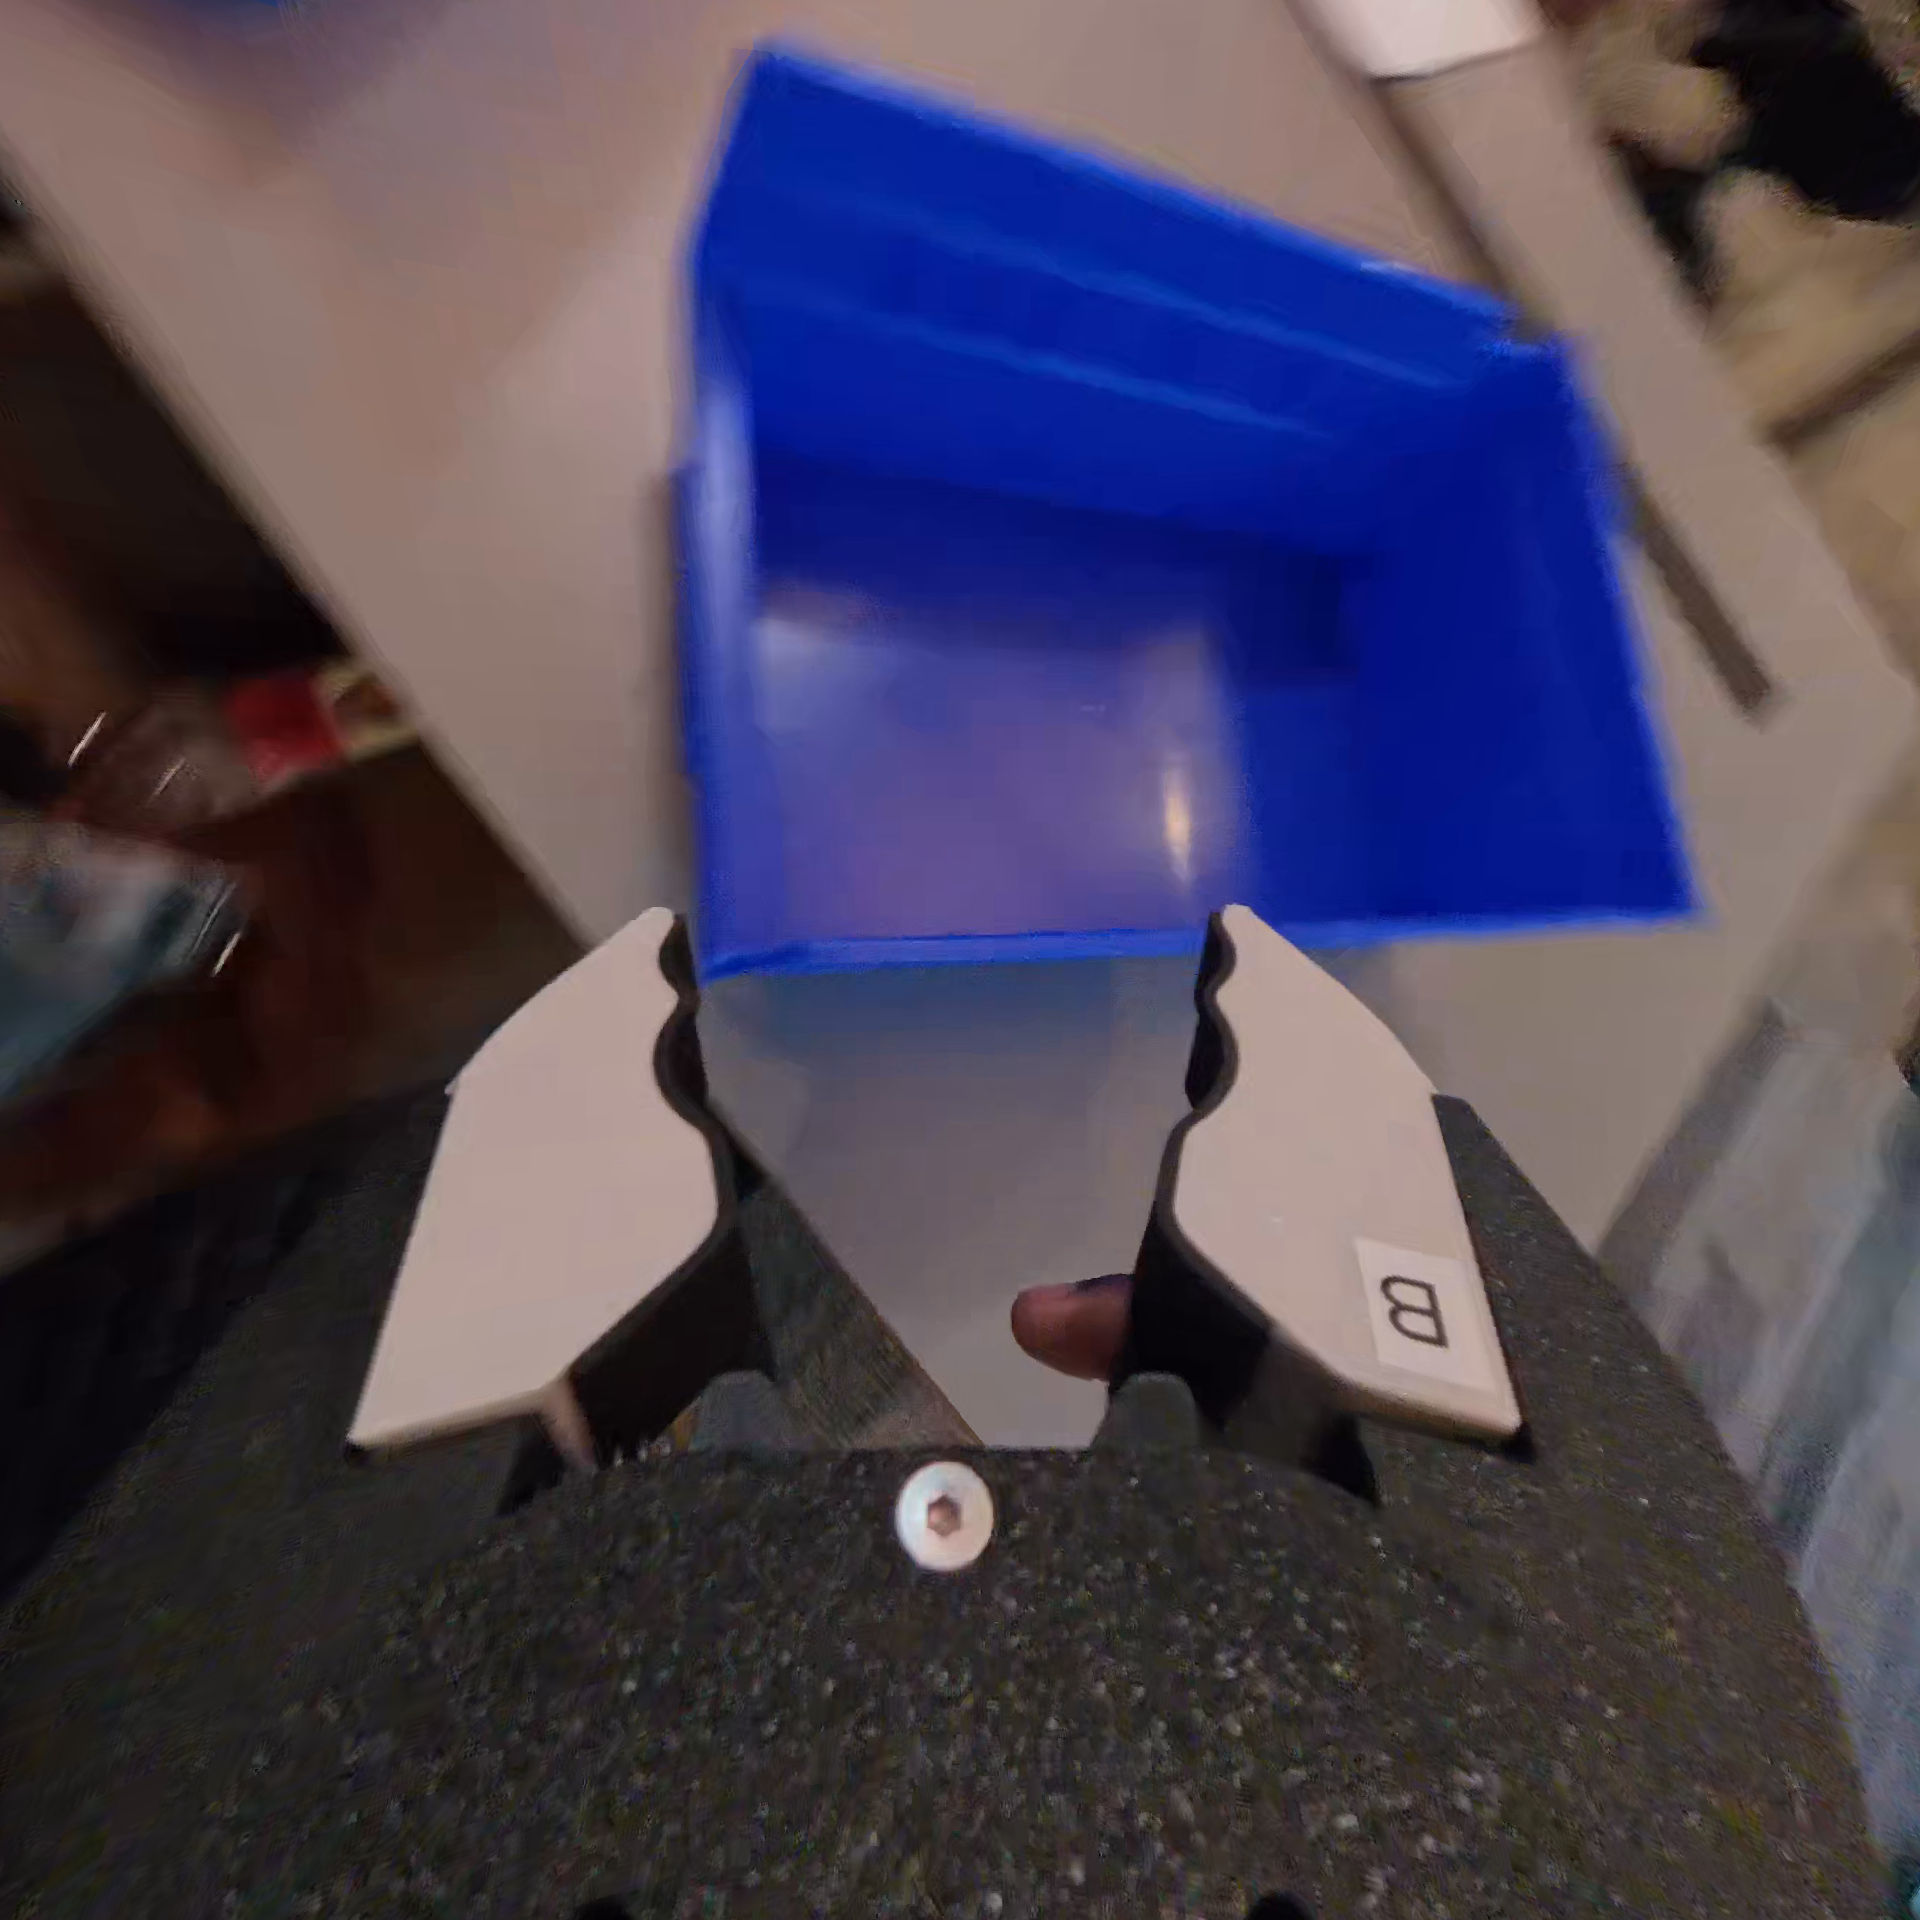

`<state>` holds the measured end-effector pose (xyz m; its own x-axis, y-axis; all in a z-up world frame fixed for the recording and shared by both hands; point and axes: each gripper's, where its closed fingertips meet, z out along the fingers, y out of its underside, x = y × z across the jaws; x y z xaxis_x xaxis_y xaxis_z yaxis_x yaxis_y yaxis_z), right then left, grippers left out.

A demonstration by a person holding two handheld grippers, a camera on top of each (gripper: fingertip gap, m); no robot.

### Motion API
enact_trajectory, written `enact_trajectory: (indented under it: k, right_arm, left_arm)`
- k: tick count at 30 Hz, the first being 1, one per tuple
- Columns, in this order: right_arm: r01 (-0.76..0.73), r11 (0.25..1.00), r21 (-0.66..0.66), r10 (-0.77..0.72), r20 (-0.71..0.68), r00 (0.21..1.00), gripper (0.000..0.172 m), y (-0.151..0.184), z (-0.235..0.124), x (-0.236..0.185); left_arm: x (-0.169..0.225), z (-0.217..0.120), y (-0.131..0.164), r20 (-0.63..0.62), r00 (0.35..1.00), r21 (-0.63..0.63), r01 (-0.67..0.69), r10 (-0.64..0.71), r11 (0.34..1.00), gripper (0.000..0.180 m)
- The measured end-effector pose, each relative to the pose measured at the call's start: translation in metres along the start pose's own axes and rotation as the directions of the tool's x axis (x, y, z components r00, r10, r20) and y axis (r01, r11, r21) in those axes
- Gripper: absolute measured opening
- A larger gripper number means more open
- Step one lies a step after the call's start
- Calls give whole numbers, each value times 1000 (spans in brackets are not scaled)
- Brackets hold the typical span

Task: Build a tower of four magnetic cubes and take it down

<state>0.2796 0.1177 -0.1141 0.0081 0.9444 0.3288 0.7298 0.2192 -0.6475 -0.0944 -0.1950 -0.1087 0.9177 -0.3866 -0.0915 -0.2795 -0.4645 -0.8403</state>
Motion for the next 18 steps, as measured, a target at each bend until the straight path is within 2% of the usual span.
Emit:
enact_trajectory:
  k: [1, 3, 5, 6, 9, 11, 13, 15, 16, 18]
  right_arm:
    - [-109, 994, 29, 111, -107, 988, 98, -1, -4, 18]
    - [-376, 916, 144, 401, -255, 880, 99, -1, -12, 46]
    - [-576, 773, 265, 632, -246, 735, 93, -1, -8, 54]
    - [-617, 739, 271, 673, -250, 697, 94, 3, -1, 54]
    - [-630, 760, 160, 645, -300, 703, 94, 11, 29, 47]
    - [-634, 771, 65, 612, -352, 708, 90, 20, 40, 43]
    - [-632, 775, 12, 579, -416, 701, 75, 26, 42, 45]
    - [-618, 786, -32, 549, -422, 721, 45, 26, 43, 43]
    - [-606, 792, -73, 518, -444, 731, 37, 29, 42, 43]
    - [-582, 795, -169, 455, -468, 758, 26, 39, 41, 42]
  left_arm:
    - [-15, -2, -9, 109, 989, 86, 90, -99, 992, 87]
    - [-45, -11, -15, 276, 903, 267, 258, -330, 929, 90]
    - [-63, -12, -6, 355, 827, 345, 319, -437, 883, 96]
    - [-67, -8, -2, 371, 808, 356, 332, -459, 873, 99]
    - [-67, 12, 0, 335, 790, 379, 386, -514, 841, 101]
    - [-69, 24, 2, 368, 790, 330, 382, -490, 863, 93]
    - [-69, 32, 7, 400, 797, 229, 392, -453, 891, 85]
    - [-69, 37, 16, 438, 800, 104, 408, -410, 907, 68]
    - [-70, 39, 21, 450, 805, 49, 410, -386, 911, 57]
    - [-77, 35, 32, 512, 795, -58, 410, -326, 910, 47]
